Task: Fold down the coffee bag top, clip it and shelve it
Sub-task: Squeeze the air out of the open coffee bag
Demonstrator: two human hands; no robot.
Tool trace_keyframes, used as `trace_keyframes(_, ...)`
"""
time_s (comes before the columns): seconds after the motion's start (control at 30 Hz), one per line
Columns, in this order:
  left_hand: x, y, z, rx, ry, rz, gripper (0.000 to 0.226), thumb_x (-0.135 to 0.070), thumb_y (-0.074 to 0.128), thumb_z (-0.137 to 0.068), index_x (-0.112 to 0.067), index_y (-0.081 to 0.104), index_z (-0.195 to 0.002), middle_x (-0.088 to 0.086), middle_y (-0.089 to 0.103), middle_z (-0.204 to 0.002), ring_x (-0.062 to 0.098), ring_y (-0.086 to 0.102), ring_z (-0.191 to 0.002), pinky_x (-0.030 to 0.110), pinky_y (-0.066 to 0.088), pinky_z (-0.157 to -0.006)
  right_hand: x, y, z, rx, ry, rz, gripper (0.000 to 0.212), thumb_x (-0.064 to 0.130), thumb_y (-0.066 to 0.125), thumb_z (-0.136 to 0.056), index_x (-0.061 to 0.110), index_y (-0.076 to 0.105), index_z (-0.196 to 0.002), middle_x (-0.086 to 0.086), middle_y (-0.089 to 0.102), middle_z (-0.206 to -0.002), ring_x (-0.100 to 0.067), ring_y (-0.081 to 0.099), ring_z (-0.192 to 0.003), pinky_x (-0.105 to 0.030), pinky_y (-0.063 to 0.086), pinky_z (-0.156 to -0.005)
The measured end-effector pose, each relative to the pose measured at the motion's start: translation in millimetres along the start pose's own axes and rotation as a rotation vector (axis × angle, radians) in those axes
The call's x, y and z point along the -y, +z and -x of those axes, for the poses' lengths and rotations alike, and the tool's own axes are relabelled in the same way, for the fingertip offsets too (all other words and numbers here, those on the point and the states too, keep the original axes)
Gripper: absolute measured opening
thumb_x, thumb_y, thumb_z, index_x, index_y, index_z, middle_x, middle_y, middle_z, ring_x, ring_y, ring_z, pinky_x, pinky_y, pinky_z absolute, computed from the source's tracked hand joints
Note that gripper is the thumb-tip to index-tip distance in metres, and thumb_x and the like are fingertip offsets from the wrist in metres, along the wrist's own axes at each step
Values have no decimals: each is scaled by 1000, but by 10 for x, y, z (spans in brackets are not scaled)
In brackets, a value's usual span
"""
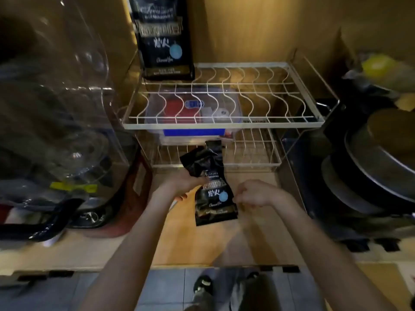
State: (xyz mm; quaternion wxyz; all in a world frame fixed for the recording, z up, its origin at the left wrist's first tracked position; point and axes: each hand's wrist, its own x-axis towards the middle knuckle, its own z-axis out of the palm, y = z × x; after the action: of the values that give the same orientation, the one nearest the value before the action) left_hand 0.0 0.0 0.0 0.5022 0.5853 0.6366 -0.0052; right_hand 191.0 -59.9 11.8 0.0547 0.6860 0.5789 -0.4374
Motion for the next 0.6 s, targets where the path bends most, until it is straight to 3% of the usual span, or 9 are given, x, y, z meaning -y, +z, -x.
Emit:
trace_keyframes(0.1, 127, 146, -108, 13, -50, 108, 72, -53, 65, -72, -6, 44, -123, 10, 50, -106, 29, 53, -92, 40, 51, -81, -122, 174, -152, -35, 10, 5, 32, 22, 60, -80, 2, 60, -105, -15, 64, -108, -21, 53, -85, -27, 39, -62)
trace_keyframes(0.17, 197, 247, -165, -2, -65, 174, 78, -55, 67, -69, -5, 43, -123, 14, 52, -116, 30, 52, -101, 42, 47, -90, -224, 313, -242, -62, 13, -22, 34, 23, 61, -78, 4, 57, -105, -16, 63, -112, -25, 57, -93, -30, 43, -71)
trace_keyframes(0.23, 219, 337, -207, -18, -54, 271, 84, -51, 68, -69, -5, 34, -130, 15, 47, -133, 31, 48, -117, 37, 42, -89, -317, 442, -296, -108, 20, -97, 37, 23, 60, -77, 9, 54, -111, -13, 63, -114, -27, 59, -101, -36, 49, -84)
trace_keyframes(0.33, 219, 444, -268, -35, -5, 417, 86, -43, 75, -66, -8, 32, -131, 12, 49, -134, 29, 50, -117, 35, 43, -90, -379, 610, -348, -170, 7, -187, 46, 16, 59, -77, 13, 47, -122, -12, 63, -116, -29, 58, -106, -41, 50, -89)
trace_keyframes(0.4, 230, 516, -299, -78, 45, 488, 80, -37, 79, -63, -10, 37, -126, 10, 55, -126, 27, 54, -112, 36, 46, -89, -410, 743, -395, -220, -9, -245, 45, 13, 59, -77, 13, 49, -120, -13, 65, -115, -30, 60, -106, -43, 50, -88)
trace_keyframes(0.5, 262, 595, -317, -140, 111, 581, 65, -24, 77, -68, -11, 42, -120, 11, 58, -117, 28, 58, -106, 37, 48, -85, -469, 917, -439, -356, 19, -347, 27, 14, 63, -76, 9, 59, -102, -14, 70, -101, -30, 65, -94, -43, 53, -83)
trace_keyframes(0.6, 300, 620, -327, -178, 133, 596, 64, -23, 79, -65, -12, 44, -117, 12, 58, -118, 29, 59, -104, 44, 51, -88, -458, 973, -376, -449, 45, -452, 8, 9, 66, -78, 5, 59, -80, -9, 65, -82, -21, 60, -76, -27, 48, -64)
